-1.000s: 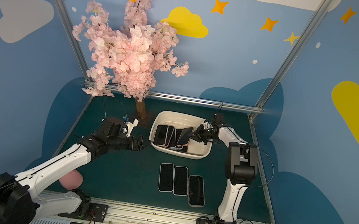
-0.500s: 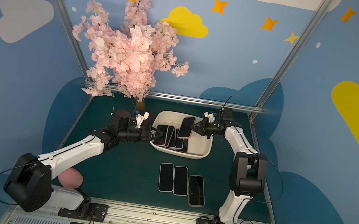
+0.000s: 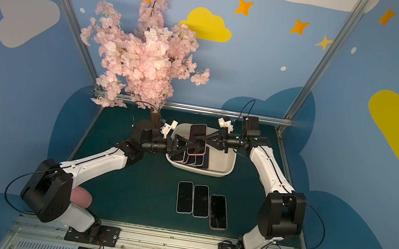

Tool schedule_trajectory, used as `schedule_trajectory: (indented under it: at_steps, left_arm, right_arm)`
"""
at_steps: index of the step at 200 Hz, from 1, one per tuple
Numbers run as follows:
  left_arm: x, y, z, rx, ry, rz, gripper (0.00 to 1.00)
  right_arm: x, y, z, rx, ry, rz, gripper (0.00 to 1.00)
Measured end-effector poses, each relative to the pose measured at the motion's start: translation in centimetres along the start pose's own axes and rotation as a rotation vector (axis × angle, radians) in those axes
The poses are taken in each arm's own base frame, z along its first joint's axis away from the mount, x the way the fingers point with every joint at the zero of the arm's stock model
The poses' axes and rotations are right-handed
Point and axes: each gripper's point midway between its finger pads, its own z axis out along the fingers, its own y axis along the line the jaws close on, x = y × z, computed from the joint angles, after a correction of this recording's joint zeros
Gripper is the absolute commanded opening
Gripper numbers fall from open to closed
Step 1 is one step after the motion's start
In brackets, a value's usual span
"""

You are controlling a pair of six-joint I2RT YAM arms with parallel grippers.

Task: Take the phone out of the storage box
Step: Pick up the phone from the storage box.

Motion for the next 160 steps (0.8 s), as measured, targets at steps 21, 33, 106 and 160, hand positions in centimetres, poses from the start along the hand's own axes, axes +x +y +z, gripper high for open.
schedule_trajectory:
  at_steps: [21, 33, 106, 160]
  left_arm:
    - [-0.3, -0.8, 0.4, 0.046, -0.003, 0.003, 0.94]
    - [-0.2, -1.0, 0.8, 0.066, 0.001, -0.001, 0.92]
    - [0.1, -2.2, 1.3, 0.117, 0.014, 0.010, 0.48]
    - [0.1, -2.7, 1.1, 0.141, 0.023, -0.016, 0.23]
  right_arm:
    - [0.9, 0.3, 0.9, -0.015, 0.034, 0.007, 0.00]
    - [1.3, 0.2, 1.3, -0.022, 0.050, 0.013, 0.00]
    - [2.4, 0.2, 2.1, -0.031, 0.074, 0.019, 0.00]
    - [2.9, 0.8, 2.0, -0.051, 0.076, -0.020, 0.00]
